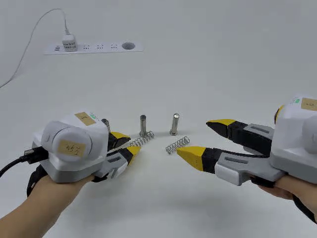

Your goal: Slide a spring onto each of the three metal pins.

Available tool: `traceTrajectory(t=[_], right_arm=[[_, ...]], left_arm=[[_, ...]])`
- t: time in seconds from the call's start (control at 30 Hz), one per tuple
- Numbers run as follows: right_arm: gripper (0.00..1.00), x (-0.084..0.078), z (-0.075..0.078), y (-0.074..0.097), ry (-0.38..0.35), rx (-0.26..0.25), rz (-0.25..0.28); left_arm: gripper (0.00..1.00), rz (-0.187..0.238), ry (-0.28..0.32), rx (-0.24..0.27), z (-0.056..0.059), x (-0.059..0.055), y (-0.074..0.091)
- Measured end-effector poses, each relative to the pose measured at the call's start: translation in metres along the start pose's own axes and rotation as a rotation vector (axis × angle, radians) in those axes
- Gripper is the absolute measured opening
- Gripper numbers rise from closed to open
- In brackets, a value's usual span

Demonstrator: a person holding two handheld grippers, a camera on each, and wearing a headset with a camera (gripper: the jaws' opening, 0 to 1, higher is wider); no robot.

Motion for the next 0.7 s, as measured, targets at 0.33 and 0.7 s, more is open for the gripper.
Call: traceTrajectory(t=[0.33, 0.7], right_arm=[[0.52, -0.0058, 0.0010, 0.0000, -0.002, -0.014, -0.028], [0.52, -0.0078, 0.0009, -0.0001, -0.010, -0.023, -0.038]], left_arm=[[0.12, -0.015, -0.046, -0.009, 0.0010, -0.0013, -0.0044], [0.10, -0.018, -0.066, -0.030, 0.0062, -0.0030, -0.0018]])
Point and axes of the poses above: the centre of the closed fingertips' face, and the gripper's own axes: y roughly backward along the fingers, z roughly to its right, x roughly out of its top, the point moved 3 cm from there along y, roughly backward along the fingers, and after that the axes turned 7 degrees about y, right-handed, at the moved point
